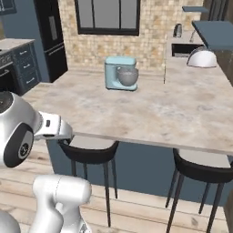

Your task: Navigate to the fridge.

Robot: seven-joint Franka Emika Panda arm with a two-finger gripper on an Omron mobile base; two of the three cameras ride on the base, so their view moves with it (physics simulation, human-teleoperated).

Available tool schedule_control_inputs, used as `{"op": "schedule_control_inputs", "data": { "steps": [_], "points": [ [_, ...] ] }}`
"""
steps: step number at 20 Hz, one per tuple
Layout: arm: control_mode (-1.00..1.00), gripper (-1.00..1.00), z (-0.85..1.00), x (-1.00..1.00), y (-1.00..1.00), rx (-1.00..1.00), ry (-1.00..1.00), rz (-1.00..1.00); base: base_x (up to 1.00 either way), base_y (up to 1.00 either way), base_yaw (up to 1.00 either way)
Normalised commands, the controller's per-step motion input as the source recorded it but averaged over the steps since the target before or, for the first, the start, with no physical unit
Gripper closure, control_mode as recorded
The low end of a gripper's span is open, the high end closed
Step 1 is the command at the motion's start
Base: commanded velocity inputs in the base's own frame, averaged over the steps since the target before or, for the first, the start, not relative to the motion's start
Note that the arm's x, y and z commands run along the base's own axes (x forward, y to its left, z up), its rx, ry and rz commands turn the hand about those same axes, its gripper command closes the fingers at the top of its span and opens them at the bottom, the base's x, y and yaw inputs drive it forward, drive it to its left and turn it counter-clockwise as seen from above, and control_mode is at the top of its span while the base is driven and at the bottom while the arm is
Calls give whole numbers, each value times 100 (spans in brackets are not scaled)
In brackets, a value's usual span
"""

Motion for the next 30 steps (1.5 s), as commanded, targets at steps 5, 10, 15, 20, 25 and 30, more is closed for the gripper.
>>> {"op": "schedule_control_inputs", "data": {
  "steps": [5,10,15,20,25,30],
  "points": [
    [100,-100,0,0,0,0,0,0,-14,100,23],
    [100,-100,0,0,0,0,0,0,8,100,22],
    [100,-100,0,0,0,0,0,0,79,100,5],
    [100,-100,0,0,0,0,0,0,100,100,0],
    [100,-100,0,0,0,0,0,0,100,100,-3],
    [100,-100,0,0,0,0,0,0,100,100,-13]
  ]
}}
